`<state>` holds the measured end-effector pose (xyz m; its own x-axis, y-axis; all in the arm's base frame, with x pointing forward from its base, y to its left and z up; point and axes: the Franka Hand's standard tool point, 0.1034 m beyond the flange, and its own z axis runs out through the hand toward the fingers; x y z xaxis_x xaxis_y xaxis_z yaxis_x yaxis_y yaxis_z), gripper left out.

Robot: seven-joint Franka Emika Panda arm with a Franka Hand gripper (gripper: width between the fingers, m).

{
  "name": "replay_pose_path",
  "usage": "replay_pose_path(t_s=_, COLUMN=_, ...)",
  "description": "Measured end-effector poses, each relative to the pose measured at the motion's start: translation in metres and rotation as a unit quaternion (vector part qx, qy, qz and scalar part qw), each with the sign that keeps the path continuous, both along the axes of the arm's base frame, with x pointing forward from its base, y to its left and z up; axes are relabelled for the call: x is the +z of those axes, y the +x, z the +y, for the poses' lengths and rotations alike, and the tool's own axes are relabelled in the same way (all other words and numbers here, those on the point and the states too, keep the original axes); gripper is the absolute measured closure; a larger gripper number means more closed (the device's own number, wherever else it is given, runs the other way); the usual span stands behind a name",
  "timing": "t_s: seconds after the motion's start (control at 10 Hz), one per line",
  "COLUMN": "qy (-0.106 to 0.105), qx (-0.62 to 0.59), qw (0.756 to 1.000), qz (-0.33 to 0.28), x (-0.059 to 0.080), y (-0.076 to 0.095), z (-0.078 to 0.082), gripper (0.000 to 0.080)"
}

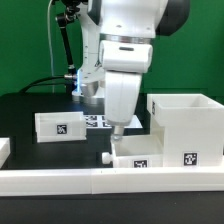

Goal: Assemble drawer

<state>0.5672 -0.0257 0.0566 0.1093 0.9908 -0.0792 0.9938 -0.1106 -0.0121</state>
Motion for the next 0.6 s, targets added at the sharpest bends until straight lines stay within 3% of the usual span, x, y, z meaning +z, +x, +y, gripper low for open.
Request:
replay_pose_path(t_s=0.2, qy=0.001, qx=-0.001, qw=1.0, qz=0.001, x=0.001, y=0.001, z=-0.012, gripper=0.015)
replay_pose_path(t_s=0.4, qy=0.001, qx=-0.003, qw=1.0, qz=0.002, x=0.0, y=0.001, z=-0.013, gripper=0.015)
replay_pose_path(t_s=0.6, qy=0.035, qx=0.005, qw=0.999, qz=0.005, x=-0.006, y=-0.001, z=-0.034, gripper=0.015)
